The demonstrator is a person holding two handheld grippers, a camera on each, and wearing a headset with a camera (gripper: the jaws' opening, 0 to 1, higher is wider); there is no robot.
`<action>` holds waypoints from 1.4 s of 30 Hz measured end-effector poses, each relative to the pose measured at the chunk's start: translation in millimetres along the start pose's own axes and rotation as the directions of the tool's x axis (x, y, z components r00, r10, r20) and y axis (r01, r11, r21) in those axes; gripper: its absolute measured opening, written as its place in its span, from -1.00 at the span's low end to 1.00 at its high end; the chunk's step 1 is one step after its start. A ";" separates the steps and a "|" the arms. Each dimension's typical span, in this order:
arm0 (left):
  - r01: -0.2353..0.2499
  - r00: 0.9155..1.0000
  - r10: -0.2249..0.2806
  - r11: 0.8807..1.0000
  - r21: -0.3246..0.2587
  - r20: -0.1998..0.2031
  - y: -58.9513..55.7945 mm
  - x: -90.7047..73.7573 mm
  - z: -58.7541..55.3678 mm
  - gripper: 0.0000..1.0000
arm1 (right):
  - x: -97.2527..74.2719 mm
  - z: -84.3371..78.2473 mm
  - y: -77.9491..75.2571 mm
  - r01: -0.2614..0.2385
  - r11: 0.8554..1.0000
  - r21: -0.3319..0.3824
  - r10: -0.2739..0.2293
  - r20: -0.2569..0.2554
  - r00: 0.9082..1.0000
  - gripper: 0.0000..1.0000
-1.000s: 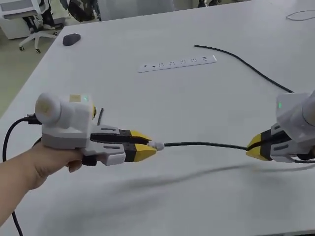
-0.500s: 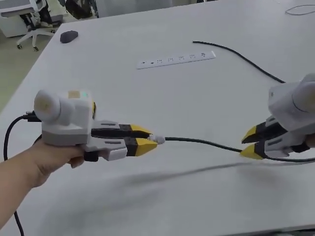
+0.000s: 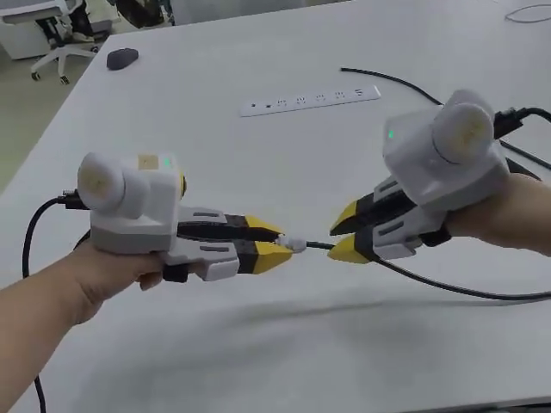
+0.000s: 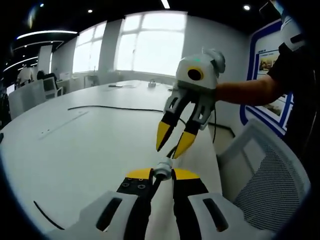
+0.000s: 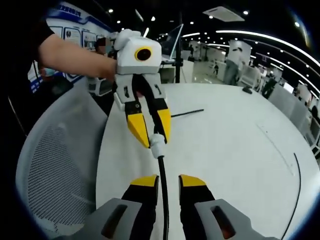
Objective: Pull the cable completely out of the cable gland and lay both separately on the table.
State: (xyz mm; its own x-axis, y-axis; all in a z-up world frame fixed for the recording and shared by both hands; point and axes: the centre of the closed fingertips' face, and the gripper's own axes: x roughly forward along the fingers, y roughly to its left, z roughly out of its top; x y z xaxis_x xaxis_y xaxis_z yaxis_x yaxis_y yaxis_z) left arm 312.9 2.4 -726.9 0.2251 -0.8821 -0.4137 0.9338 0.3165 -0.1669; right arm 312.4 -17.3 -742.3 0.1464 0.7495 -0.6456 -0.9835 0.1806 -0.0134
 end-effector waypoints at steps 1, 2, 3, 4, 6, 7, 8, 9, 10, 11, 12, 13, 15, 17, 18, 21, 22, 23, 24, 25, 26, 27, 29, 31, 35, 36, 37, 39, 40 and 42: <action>0.000 1.000 0.000 1.000 0.002 0.002 -0.3 0.2 0.4 -0.71 | 1.5 1.4 1.4 -0.006 1.000 -0.004 0.006 0.000 1.000 -0.84; 0.001 1.000 -0.001 1.000 0.004 0.001 -0.4 0.4 0.2 -0.71 | 3.8 3.3 2.4 -0.009 1.000 -0.010 0.009 0.002 1.000 -0.85; 0.002 1.000 -0.002 1.000 0.003 0.001 -0.6 0.5 0.1 -0.71 | 4.9 3.8 5.3 -0.027 1.000 -0.007 0.027 0.000 1.000 -0.89; 0.002 1.000 -0.002 1.000 0.004 0.001 -0.6 0.3 -0.2 -0.71 | 6.4 4.0 7.9 -0.040 0.999 -0.002 0.040 -0.002 0.999 -0.94; 0.001 1.000 -0.001 1.000 0.002 0.003 -0.5 -0.2 -0.4 -0.71 | 7.0 2.5 8.2 -0.036 0.999 -0.029 0.035 -0.013 0.999 -1.00; 0.003 1.000 -0.003 1.000 0.005 0.000 -0.9 -0.6 -0.9 -0.71 | 6.7 2.8 8.1 -0.035 0.999 -0.024 0.035 -0.013 0.999 -1.00; 0.004 1.000 -0.004 1.000 0.006 0.001 -1.5 -1.1 -1.1 -0.71 | 6.6 2.7 9.1 -0.035 0.999 -0.023 0.035 -0.014 0.999 -1.00; 0.004 1.000 -0.004 1.000 0.006 0.003 -1.7 -1.4 -0.7 -0.71 | 5.6 3.2 9.6 -0.030 0.999 -0.028 0.030 -0.012 0.999 -1.00; 0.004 1.000 -0.004 1.000 0.008 0.005 -1.9 -1.5 -0.3 -0.71 | 5.3 3.5 9.1 -0.027 0.999 -0.021 0.027 -0.010 1.000 -1.00; 0.005 1.000 -0.005 1.000 0.016 0.008 -2.3 -1.4 0.5 -0.71 | 3.9 3.2 8.7 -0.023 1.000 0.005 0.023 -0.011 1.000 -1.00; -0.004 1.000 0.004 0.999 0.032 0.003 -0.7 -1.7 -0.1 -0.70 | 2.9 0.5 6.3 -0.008 1.000 -0.003 0.008 -0.024 1.000 -1.00; -0.012 1.000 0.012 0.999 0.034 0.003 0.9 -2.9 -0.8 -0.70 | -0.2 -7.0 1.3 0.022 1.000 -0.022 -0.023 -0.058 0.998 -1.00; -0.015 1.000 0.014 1.000 0.017 0.016 1.8 -6.0 -1.0 -0.70 | -4.3 -11.7 0.7 0.029 0.999 -0.021 -0.030 -0.062 0.998 -1.00; -0.022 1.000 0.022 0.999 0.025 0.015 2.7 -9.1 -2.6 -0.70 | -11.8 -18.7 -2.8 0.044 0.999 -0.003 -0.044 -0.064 0.997 -1.00; -0.022 1.000 0.021 1.000 0.021 0.016 2.8 -11.2 -3.5 -0.70 | -16.2 -23.6 -4.8 0.052 0.999 0.003 -0.052 -0.067 0.996 -1.00; -0.038 0.999 0.037 0.999 0.015 0.016 4.7 -15.7 -4.5 -0.70 | -24.6 -34.5 -9.6 0.065 0.997 0.029 -0.063 -0.067 0.996 -1.00; -0.046 0.999 0.046 0.999 0.013 0.018 5.8 -17.2 -4.6 -0.70 | -27.4 -39.1 -12.4 0.078 0.996 0.039 -0.075 -0.072 0.995 -1.00; -0.049 0.999 0.048 0.999 0.013 0.018 6.0 -19.4 -5.1 -0.70 | -32.4 -48.0 -17.1 0.100 0.994 0.052 -0.095 -0.094 0.991 -1.00; -0.054 0.998 0.054 0.998 0.017 0.014 6.7 -21.9 -6.7 -0.70 | -38.0 -56.5 -21.8 0.124 0.990 0.062 -0.116 -0.112 0.987 -1.00; -0.055 0.998 0.055 0.998 0.014 0.011 6.9 -23.7 -7.8 -0.70 | -42.1 -62.2 -24.9 0.143 0.986 0.085 -0.132 -0.124 0.983 -1.00; -0.059 0.998 0.059 0.998 0.013 0.011 7.6 -26.8 -8.8 -0.70 | -47.2 -68.4 -28.1 0.156 0.982 0.107 -0.142 -0.126 0.982 -1.00; -0.061 0.998 0.061 0.998 0.015 0.010 8.0 -27.9 -9.2 -0.70 | -48.9 -70.4 -29.0 0.159 0.981 0.112 -0.144 -0.125 0.982 -1.00; -0.070 0.997 0.070 0.998 0.000 0.019 10.3 -34.0 -9.6 -0.70 | -58.5 -83.2 -34.3 0.185 0.972 0.142 -0.167 -0.132 0.977 -1.00; -0.078 0.997 0.078 0.997 0.001 0.015 11.5 -37.5 -11.2 -0.70 | -64.6 -94.8 -39.2 0.217 0.965 0.151 -0.194 -0.154 0.969 -1.00; -0.092 0.996 0.092 0.996 0.002 0.012 15.5 -45.4 -14.4 -0.70 | -69.5 -123.7 -44.8 0.255 0.948 0.191 -0.213 -0.214 0.953 -1.00; -0.092 0.996 0.092 0.996 -0.006 0.014 15.8 -46.8 -14.5 -0.70 | -69.8 -127.4 -44.3 0.254 0.946 0.199 -0.210 -0.217 0.953 -1.00; -0.094 0.995 0.094 0.996 -0.005 0.015 15.7 -48.3 -15.2 -0.70 | -70.2 -131.4 -44.2 0.257 0.944 0.208 -0.211 -0.219 0.953 -1.00; -0.098 0.995 0.098 0.995 -0.002 0.010 16.8 -49.4 -16.9 -0.70 | -70.1 -136.2 -44.5 0.264 0.941 0.211 -0.215 -0.227 0.950 -1.00; -0.097 0.995 0.097 0.995 -0.003 0.009 16.9 -49.8 -17.8 -0.70 | -69.1 -138.0 -44.4 0.265 0.940 0.214 -0.215 -0.229 0.949 -1.00; -0.098 0.995 0.098 0.995 0.000 0.006 17.0 -50.0 -18.9 -0.70 | -66.6 -139.4 -43.4 0.262 0.939 0.221 -0.210 -0.231 0.950 -1.00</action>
State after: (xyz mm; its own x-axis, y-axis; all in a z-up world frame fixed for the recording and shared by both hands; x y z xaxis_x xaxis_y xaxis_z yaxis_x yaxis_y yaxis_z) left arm 312.3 58.6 -725.9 0.3171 -0.8490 -0.4227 0.9072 0.4014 -0.1258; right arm 330.5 -163.8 -805.1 0.3214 0.5271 -0.7867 -0.8619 0.5069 -0.0124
